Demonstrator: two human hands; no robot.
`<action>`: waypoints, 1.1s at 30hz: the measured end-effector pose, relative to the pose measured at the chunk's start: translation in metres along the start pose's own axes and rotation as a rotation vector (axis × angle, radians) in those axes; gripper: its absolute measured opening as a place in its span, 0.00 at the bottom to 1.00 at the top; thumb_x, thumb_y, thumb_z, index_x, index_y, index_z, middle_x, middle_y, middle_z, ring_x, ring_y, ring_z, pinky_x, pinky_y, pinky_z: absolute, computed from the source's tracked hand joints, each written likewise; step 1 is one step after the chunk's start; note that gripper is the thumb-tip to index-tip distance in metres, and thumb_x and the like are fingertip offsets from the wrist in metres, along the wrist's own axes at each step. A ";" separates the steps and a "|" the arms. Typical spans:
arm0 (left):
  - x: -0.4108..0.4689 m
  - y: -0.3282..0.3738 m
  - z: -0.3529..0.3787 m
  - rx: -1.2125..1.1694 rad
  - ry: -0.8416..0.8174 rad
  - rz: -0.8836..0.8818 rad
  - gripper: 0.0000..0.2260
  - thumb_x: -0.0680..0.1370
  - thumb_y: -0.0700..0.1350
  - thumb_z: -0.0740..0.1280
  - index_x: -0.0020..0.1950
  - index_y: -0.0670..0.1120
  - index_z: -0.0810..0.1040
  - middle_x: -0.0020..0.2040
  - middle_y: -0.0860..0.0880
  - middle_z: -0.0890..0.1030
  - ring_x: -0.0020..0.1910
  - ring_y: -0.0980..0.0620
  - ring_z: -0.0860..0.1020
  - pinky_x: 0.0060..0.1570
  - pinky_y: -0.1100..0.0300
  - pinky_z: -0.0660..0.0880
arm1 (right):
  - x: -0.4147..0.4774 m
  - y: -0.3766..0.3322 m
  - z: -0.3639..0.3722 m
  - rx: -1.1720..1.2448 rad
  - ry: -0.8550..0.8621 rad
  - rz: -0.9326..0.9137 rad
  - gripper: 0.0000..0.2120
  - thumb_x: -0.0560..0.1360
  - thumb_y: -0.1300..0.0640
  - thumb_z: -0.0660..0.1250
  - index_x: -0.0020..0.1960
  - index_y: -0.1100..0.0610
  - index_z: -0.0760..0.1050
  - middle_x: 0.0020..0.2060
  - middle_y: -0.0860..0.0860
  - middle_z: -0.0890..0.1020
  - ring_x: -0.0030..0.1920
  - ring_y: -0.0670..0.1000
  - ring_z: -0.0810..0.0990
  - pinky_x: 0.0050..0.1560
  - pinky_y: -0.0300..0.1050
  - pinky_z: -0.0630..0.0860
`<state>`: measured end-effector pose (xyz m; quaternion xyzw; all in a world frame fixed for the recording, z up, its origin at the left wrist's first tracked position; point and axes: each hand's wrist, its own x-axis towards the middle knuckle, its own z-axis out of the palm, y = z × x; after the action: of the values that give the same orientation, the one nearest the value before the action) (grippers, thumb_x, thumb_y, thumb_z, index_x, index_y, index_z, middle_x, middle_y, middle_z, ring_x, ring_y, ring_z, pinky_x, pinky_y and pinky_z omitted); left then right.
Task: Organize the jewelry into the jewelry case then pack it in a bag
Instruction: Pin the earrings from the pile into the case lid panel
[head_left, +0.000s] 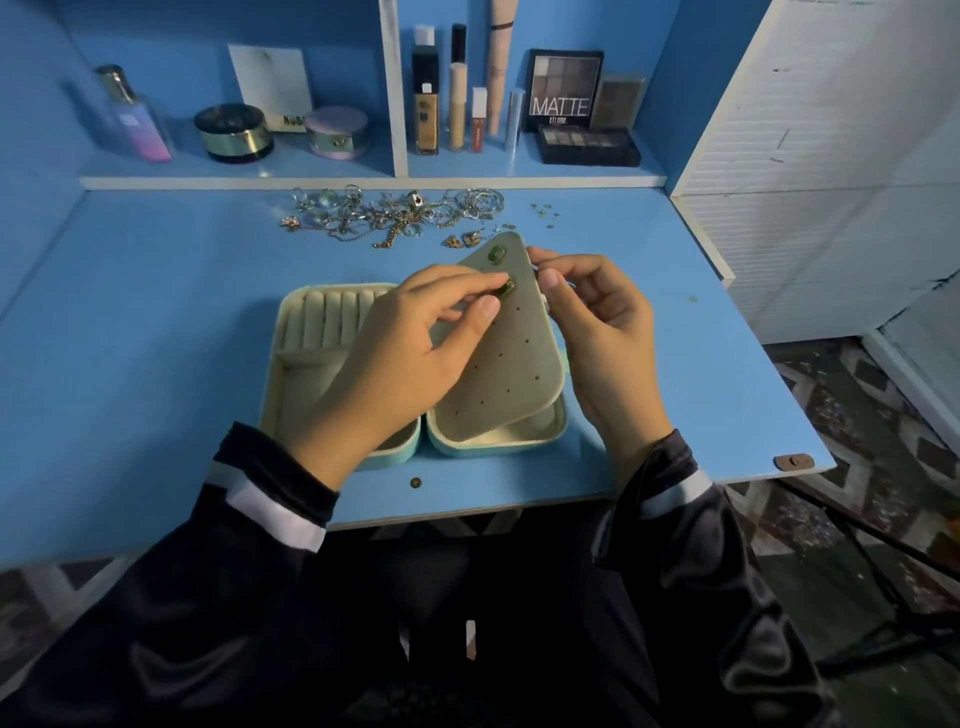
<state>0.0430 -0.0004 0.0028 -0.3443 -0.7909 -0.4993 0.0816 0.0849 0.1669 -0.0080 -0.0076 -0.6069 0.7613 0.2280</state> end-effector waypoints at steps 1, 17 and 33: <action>-0.001 0.001 0.000 -0.020 0.014 -0.019 0.11 0.81 0.44 0.65 0.63 0.46 0.80 0.55 0.54 0.80 0.52 0.64 0.78 0.52 0.72 0.72 | 0.000 -0.001 0.002 0.006 0.003 0.009 0.03 0.78 0.68 0.64 0.50 0.66 0.75 0.55 0.62 0.81 0.59 0.57 0.80 0.64 0.56 0.74; 0.025 -0.016 -0.019 -0.199 0.094 -0.047 0.08 0.75 0.40 0.72 0.52 0.50 0.81 0.49 0.52 0.84 0.49 0.54 0.82 0.55 0.55 0.79 | 0.006 -0.008 0.030 0.084 -0.070 0.025 0.03 0.78 0.67 0.64 0.48 0.64 0.76 0.55 0.59 0.82 0.60 0.56 0.80 0.61 0.52 0.76; 0.036 -0.031 -0.046 0.003 0.001 0.271 0.15 0.77 0.39 0.70 0.63 0.43 0.78 0.62 0.48 0.79 0.65 0.53 0.77 0.67 0.52 0.73 | 0.007 -0.002 0.047 0.292 -0.097 0.139 0.04 0.78 0.68 0.62 0.50 0.66 0.75 0.52 0.58 0.83 0.51 0.52 0.82 0.54 0.44 0.78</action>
<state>-0.0133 -0.0305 0.0197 -0.4477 -0.7378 -0.4828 0.1490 0.0662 0.1266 0.0080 0.0204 -0.4980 0.8549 0.1439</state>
